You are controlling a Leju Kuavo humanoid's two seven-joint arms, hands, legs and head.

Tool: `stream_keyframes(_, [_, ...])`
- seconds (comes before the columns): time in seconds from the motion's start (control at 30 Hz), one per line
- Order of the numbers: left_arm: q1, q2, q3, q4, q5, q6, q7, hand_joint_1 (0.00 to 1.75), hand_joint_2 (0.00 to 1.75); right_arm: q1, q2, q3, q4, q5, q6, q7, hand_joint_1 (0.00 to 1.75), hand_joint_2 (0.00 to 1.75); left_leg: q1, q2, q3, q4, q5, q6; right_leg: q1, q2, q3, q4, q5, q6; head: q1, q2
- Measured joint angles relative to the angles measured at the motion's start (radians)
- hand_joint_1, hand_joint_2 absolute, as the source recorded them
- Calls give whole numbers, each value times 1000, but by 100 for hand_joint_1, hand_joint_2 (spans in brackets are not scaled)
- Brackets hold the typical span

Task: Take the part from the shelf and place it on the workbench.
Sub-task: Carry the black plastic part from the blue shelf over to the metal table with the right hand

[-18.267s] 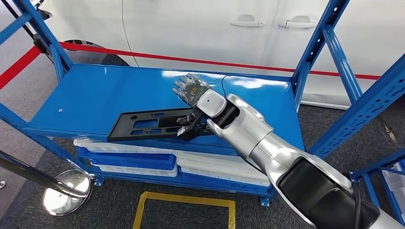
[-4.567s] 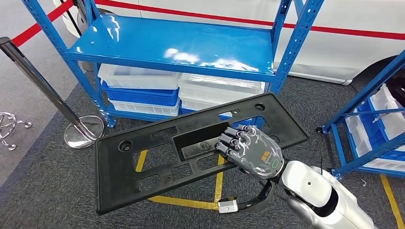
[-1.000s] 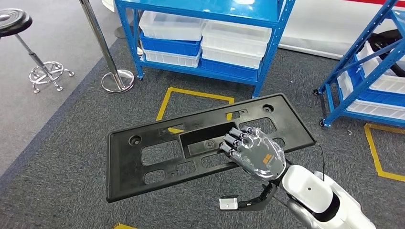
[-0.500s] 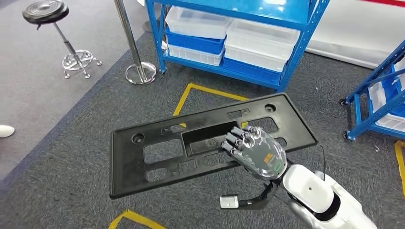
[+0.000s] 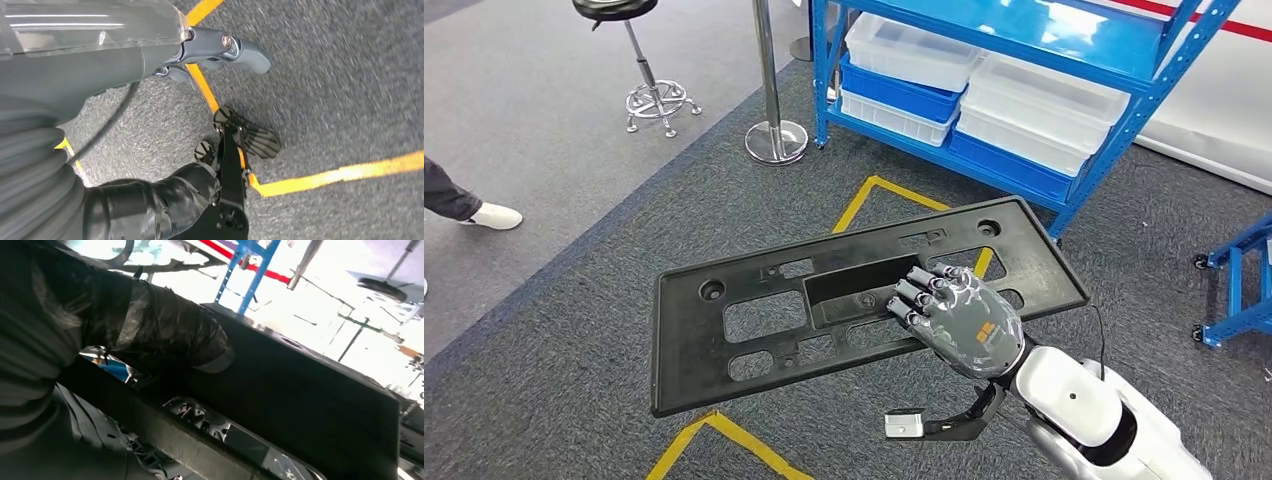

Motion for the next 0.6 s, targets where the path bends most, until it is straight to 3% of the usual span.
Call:
stream_keyframes(0.07, [-1, 0, 0, 0, 0, 0, 0, 0, 175, 2, -1, -2, 0, 0, 0, 0, 175, 175, 1, -17, -4, -4, 7, 9, -3, 54, -42, 100, -65, 5, 0, 0])
stream_keyframes(0.13, [-2, 0, 0, 0, 0, 0, 1, 0, 175, 8, -2, -2, 0, 1, 0, 1, 175, 175, -2, -39, -11, -3, 11, 14, -3, 69, -97, 220, -117, 4, 0, 0])
stream_keyframes(0.17, [-2, 0, 0, 0, 0, 0, 1, 0, 175, 11, -2, -2, 0, 2, 0, 2, 175, 175, -5, -52, -13, -1, 13, 14, -2, 71, -107, 244, -116, 2, 0, 0])
stream_keyframes(0.2, [-2, 0, 0, 0, 0, 0, 2, 0, 175, 14, -2, -2, 0, 4, 0, 3, 175, 175, -7, -66, -14, 0, 14, 15, -1, 74, -100, 229, -95, -4, 0, 0])
stream_keyframes(0.23, [-1, 0, 0, 0, 0, 0, 3, 0, 175, 16, -2, -2, 0, 8, 0, 5, 175, 175, -11, -81, -14, 1, 15, 15, 2, 81, -75, 178, -59, -13, 0, 0])
stream_keyframes(0.3, [-2, -5, 0, 0, -1, 1, 8, 0, 175, 18, -2, -2, 0, 17, 0, 10, 175, 175, -13, -106, -15, 1, 19, 12, 8, 127, -13, 46, 3, -42, -2, 0])
stream_keyframes(0.37, [-3, -10, 1, -4, -1, 4, 13, 0, 175, 20, -3, -2, -2, 24, 0, 14, 175, 175, -5, -129, -23, 0, 27, 3, 14, 165, 14, -23, 22, -64, -3, 0])
stream_keyframes(0.43, [-1, -10, 2, -8, -1, 5, 17, 0, 175, 22, -4, -2, -4, 28, 0, 17, 175, 175, 0, -154, -30, -8, 36, -12, 17, 150, 19, -43, 29, -71, -2, 0])
stream_keyframes(0.47, [1, -11, 3, -9, -2, 5, 19, 0, 175, 23, -4, -2, -4, 30, 0, 17, 175, 175, -2, -151, -32, -9, 37, -17, 14, 134, 27, -59, 36, -69, -2, 0])
stream_keyframes(0.5, [1, -12, 3, -10, -3, 4, 20, 0, 175, 25, -4, -2, -5, 32, -1, 17, 175, 175, -5, -131, -38, 1, 28, -22, 10, 119, 36, -76, 44, -69, -3, 0])
stream_keyframes(0.53, [1, -12, 4, -10, -4, 3, 20, 0, 175, 26, -4, -2, -6, 34, -1, 17, 175, 175, -7, -102, -52, 31, 7, -27, 6, 102, 44, -92, 52, -68, -5, 0])
stream_keyframes(0.6, [-1, -12, 4, -12, -7, 2, 20, 0, 175, 32, -4, -2, -6, 36, -2, 18, 175, 175, -1, -45, -105, 145, -56, -38, 4, 70, 51, -101, 55, -67, -7, 0])
